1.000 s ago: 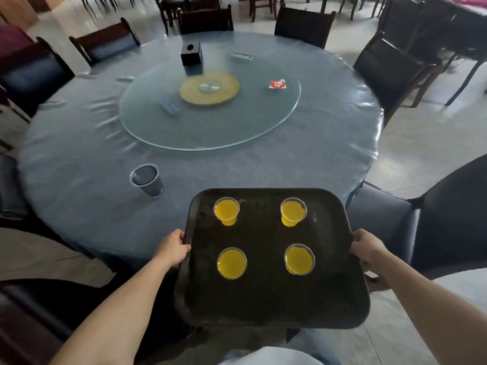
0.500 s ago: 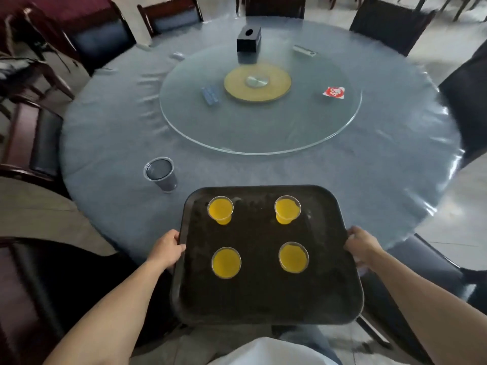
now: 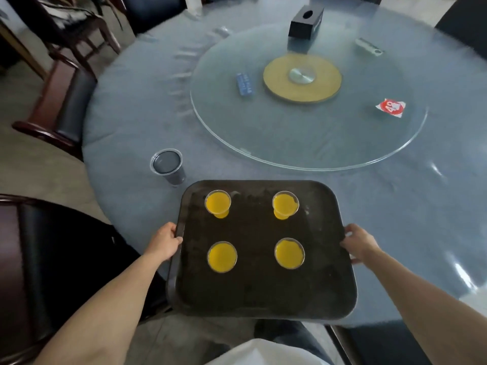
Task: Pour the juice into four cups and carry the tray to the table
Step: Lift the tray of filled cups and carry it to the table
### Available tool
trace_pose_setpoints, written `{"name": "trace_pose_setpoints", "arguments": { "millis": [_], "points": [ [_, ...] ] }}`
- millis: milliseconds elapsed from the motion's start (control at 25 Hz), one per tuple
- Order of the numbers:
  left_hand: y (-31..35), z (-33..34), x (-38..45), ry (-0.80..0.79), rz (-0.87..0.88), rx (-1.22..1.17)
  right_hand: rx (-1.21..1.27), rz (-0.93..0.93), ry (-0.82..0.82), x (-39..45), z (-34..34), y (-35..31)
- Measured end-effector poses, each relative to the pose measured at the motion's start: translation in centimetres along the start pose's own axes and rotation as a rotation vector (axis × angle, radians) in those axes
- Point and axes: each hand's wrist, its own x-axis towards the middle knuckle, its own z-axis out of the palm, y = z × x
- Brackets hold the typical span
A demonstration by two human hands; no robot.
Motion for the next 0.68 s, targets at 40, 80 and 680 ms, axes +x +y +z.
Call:
{"name": "trace_pose_setpoints", "arguments": {
  "millis": [40, 80, 680],
  "points": [
    [0.1, 0.0, 0.1, 0.005, -0.011, -0.012, -0.010, -0.009, -0.012, 0.7, -0.2, -0.5],
    [0.1, 0.0, 0.3, 0.012, -0.017, -0.021, -0.014, -0.014, -0.024, 1.3, -0.4, -0.8],
    [1.5, 0.3, -0.3, 0.036, -0.135, -0.078, -0.080, -0.049, -0.147, 4.0, -1.7, -2.1]
  ]
}}
